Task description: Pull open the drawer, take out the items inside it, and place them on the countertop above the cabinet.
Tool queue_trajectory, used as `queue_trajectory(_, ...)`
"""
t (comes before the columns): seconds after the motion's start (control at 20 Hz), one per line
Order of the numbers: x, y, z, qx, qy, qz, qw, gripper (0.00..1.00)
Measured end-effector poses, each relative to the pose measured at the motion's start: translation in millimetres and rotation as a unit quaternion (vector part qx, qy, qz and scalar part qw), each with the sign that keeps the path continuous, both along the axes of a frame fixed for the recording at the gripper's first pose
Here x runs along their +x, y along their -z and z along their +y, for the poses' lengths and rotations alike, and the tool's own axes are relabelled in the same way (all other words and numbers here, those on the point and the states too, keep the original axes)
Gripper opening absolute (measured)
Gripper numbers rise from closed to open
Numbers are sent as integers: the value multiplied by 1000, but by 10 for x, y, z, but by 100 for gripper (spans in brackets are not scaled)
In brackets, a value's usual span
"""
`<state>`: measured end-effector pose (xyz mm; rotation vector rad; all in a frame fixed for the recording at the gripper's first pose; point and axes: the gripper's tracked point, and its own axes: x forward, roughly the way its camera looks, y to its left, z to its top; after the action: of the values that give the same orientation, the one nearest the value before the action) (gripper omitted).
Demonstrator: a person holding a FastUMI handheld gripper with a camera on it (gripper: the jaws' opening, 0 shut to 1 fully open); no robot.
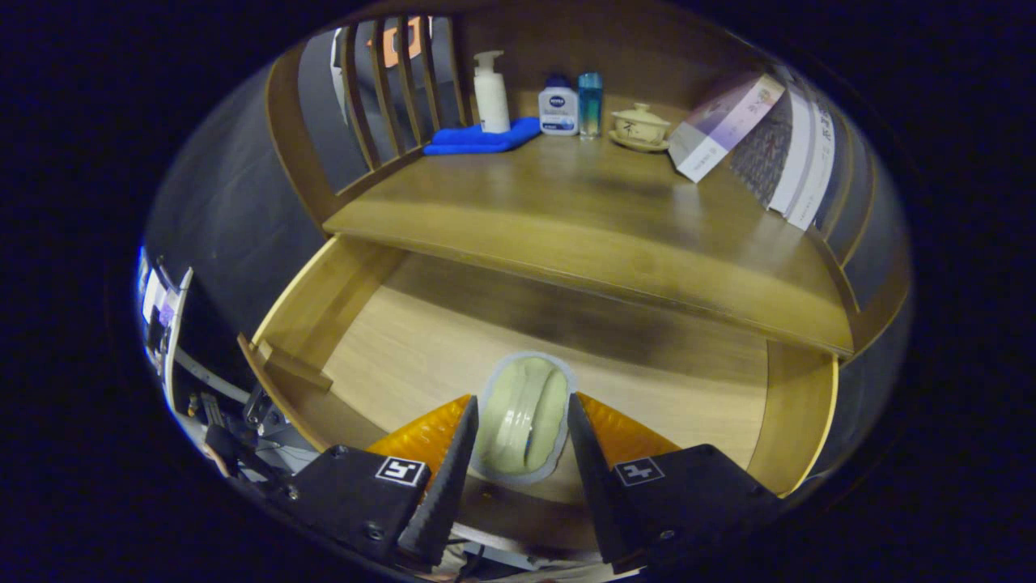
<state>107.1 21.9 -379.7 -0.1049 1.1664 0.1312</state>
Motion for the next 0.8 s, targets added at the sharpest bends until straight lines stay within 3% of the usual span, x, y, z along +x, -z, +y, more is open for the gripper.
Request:
queue_trajectory(0.35, 38, 262, -62, -26, 7, 52, 998, 70)
queue_trajectory(0.5, 41, 323, -65, -21, 15, 58, 998, 65)
queue_trajectory(0.8, 16, 330, -46, -18, 14, 59, 998, 29)
